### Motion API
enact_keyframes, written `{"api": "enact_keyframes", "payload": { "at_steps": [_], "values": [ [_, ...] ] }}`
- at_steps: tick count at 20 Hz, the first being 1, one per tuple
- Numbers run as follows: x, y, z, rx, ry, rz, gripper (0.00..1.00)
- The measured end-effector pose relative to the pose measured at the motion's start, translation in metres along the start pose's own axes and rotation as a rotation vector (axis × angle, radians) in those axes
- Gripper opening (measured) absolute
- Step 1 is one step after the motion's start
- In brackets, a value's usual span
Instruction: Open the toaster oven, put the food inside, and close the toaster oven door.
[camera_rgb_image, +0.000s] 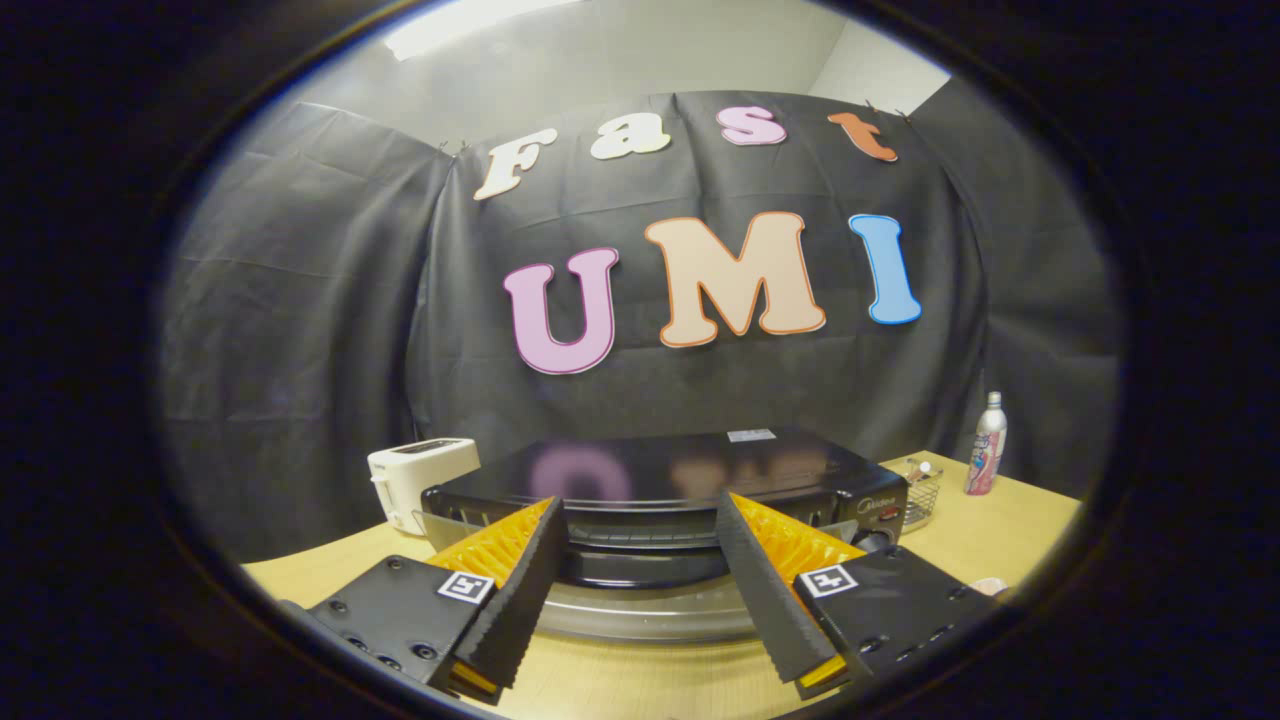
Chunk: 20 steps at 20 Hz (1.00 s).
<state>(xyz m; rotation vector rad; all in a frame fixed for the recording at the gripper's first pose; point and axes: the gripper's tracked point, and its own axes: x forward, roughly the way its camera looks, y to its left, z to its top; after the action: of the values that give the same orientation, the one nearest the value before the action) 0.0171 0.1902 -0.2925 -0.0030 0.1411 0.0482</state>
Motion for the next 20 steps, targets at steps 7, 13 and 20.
{"api": "enact_keyframes", "payload": {
  "at_steps": [7,13,20],
  "values": [
    [-0.037,0.002,-0.013,-0.024,0.036,0.021,0.95],
    [-0.069,0.002,-0.033,-0.035,0.114,0.023,0.95],
    [-0.088,0.002,-0.052,-0.036,0.184,0.018,0.95]
  ]
}}
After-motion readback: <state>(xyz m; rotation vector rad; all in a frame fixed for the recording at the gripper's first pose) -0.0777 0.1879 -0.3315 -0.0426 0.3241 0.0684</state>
